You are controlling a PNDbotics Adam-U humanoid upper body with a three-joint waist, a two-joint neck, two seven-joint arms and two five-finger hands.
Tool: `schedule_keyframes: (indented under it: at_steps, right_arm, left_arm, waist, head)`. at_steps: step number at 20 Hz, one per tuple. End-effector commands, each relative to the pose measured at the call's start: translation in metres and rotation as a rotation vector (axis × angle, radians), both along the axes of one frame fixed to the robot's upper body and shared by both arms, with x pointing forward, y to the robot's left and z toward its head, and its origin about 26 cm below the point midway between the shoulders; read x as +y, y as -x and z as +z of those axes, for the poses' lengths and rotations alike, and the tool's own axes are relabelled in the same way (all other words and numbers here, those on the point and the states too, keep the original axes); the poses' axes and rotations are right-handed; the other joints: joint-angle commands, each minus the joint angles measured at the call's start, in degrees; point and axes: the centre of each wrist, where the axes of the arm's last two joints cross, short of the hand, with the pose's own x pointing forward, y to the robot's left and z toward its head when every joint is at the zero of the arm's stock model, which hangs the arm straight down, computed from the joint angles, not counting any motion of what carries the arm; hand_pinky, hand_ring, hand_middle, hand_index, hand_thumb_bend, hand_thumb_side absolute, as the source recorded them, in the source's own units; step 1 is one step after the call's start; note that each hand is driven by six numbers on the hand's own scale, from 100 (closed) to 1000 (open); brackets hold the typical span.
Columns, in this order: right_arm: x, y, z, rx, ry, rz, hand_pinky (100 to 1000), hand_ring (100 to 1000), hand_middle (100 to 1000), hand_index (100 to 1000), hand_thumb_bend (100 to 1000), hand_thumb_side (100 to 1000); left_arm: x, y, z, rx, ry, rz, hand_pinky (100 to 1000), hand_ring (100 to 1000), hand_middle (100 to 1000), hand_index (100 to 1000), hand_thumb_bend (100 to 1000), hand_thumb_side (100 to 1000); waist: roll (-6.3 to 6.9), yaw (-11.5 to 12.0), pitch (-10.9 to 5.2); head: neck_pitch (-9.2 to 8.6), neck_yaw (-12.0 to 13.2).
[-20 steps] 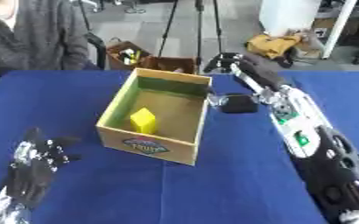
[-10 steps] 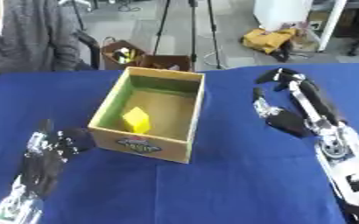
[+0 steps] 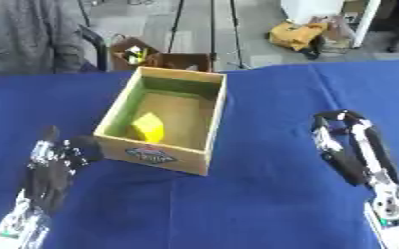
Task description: Pick up objects on the table and place them in the box.
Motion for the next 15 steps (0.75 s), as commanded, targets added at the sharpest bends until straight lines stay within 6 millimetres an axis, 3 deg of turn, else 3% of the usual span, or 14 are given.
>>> schedule_keyframes:
  at_steps: [1,6,15]
  right_arm:
    - [0.001,0.014,0.008,-0.031,-0.063,0.011,658,837,675,728,100,862]
    - [-0.001,0.042,-0.001,-0.002,-0.135,0.035,655,830,660,716,100,869]
    - [-0.007,0.049,0.002,0.036,-0.262,0.082,651,821,641,688,100,866]
  left_arm:
    - [0.003,0.0,0.007,-0.021,-0.018,-0.001,727,888,698,650,349,1000]
    - [0.002,0.001,0.002,-0.007,-0.017,-0.009,727,889,698,650,344,1000]
    - [0.002,0.002,0.0,-0.001,-0.016,-0.006,727,890,698,650,331,1000]
  waist:
    - [-0.19,0.0,-0.91]
    - [-0.22,0.4,-1.23]
    - [-0.14,0.2,-1.45]
  head:
    - [0.94,-0.4]
    - [1.68,-0.3]
    - [1.83,-0.1]
